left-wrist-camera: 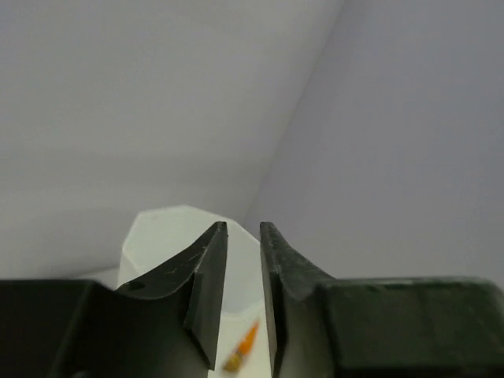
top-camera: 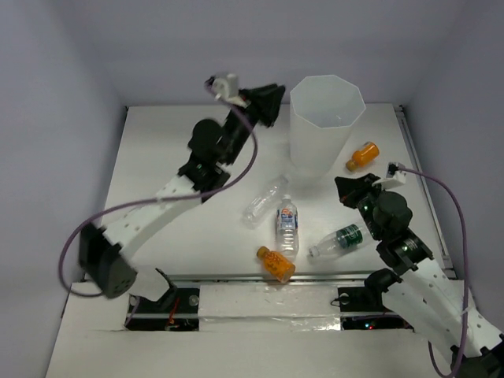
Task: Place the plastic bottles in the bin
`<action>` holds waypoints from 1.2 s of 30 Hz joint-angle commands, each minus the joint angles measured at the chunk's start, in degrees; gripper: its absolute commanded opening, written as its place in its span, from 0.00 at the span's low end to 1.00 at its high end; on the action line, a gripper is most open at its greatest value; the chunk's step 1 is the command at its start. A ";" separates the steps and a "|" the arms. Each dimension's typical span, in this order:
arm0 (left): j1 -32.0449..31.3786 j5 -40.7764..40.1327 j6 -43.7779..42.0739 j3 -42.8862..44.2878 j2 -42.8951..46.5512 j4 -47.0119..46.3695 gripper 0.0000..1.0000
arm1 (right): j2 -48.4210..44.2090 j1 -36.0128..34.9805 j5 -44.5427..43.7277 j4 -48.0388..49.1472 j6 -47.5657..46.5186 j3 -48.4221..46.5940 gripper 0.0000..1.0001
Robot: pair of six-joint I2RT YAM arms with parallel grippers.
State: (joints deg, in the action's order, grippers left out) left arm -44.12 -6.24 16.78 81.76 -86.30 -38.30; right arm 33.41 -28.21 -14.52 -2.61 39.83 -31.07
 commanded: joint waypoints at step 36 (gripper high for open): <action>-16.17 -8.27 14.07 -59.96 26.19 2.10 0.59 | 77.33 42.53 17.51 -20.32 -7.93 -52.77 0.96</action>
State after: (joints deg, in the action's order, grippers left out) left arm -60.03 -16.29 31.35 22.22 -59.35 -31.88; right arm 109.14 14.50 4.05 -18.31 33.58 -78.61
